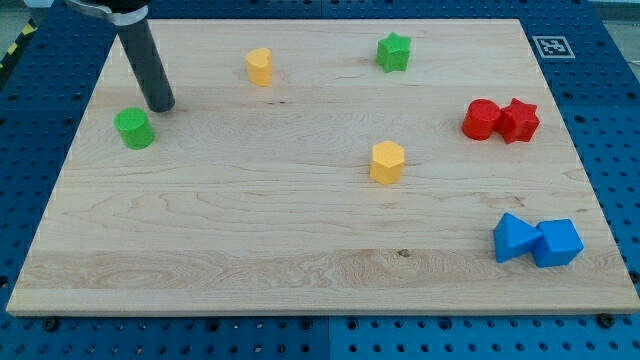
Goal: Move the green circle towards bottom left
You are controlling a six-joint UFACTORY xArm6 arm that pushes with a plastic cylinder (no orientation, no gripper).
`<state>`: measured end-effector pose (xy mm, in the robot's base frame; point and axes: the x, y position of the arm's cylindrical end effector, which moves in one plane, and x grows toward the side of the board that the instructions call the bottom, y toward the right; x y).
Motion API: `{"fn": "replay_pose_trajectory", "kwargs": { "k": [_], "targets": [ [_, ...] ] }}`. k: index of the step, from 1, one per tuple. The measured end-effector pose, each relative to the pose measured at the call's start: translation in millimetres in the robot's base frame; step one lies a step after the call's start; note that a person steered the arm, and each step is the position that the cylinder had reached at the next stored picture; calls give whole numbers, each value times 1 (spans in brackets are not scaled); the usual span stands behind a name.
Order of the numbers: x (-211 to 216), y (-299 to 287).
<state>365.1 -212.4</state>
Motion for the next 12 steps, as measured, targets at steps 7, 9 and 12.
{"fn": "replay_pose_trajectory", "kwargs": {
  "k": [7, 9, 12],
  "targets": [
    [67, 8],
    [112, 9],
    [168, 32]
  ]
}}
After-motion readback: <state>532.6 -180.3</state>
